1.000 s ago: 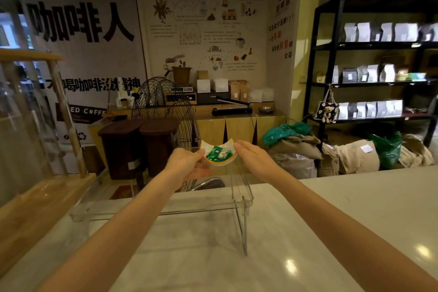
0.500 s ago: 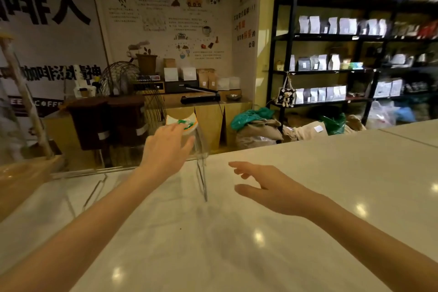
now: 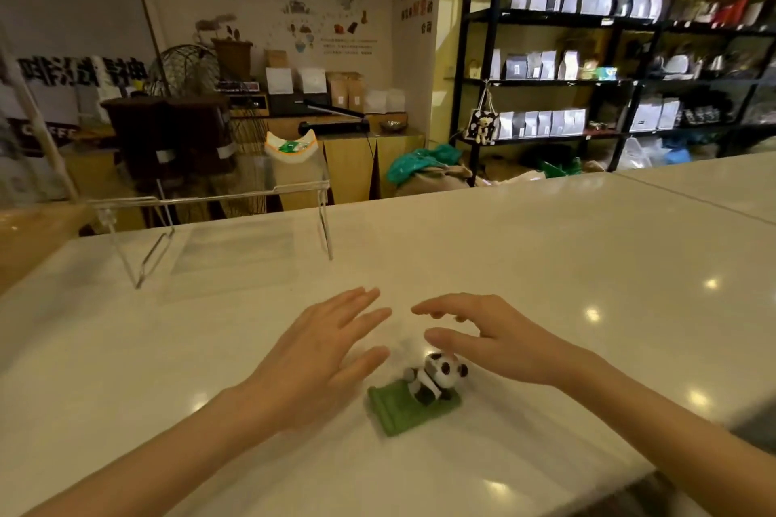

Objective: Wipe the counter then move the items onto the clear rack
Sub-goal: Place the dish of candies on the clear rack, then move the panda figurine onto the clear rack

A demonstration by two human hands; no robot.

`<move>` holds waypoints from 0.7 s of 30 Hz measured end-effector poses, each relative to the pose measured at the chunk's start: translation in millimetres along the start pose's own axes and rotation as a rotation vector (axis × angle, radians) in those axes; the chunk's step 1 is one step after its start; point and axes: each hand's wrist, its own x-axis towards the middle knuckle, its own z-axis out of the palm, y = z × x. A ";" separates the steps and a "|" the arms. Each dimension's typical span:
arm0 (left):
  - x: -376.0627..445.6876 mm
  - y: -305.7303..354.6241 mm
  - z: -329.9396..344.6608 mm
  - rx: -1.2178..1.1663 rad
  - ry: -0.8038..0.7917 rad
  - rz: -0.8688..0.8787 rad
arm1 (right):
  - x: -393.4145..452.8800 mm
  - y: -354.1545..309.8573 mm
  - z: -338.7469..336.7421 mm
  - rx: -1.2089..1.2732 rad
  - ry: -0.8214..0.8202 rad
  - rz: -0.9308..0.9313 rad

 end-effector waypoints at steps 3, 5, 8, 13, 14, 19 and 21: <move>-21.7 14.9 10.9 0.021 -0.086 0.012 | -16.7 -2.4 6.8 0.003 -0.034 -0.005; -32.1 23.5 16.1 0.027 -0.119 0.000 | -25.5 -4.3 9.7 0.011 -0.058 -0.009; -41.8 33.3 22.2 0.030 -0.115 -0.027 | -34.3 -5.1 12.2 0.001 -0.070 -0.018; -44.6 45.9 25.6 0.000 -0.054 -0.077 | -37.8 -3.9 16.2 -0.048 -0.039 -0.027; -44.1 47.3 25.5 -0.009 -0.038 -0.084 | -37.4 -3.6 16.9 -0.037 -0.030 -0.022; -41.7 47.3 25.3 -0.031 -0.023 -0.072 | -35.1 -4.4 16.4 0.020 0.001 0.013; -40.5 45.5 24.9 -0.028 -0.033 -0.058 | -33.9 -4.6 14.6 0.045 -0.003 0.029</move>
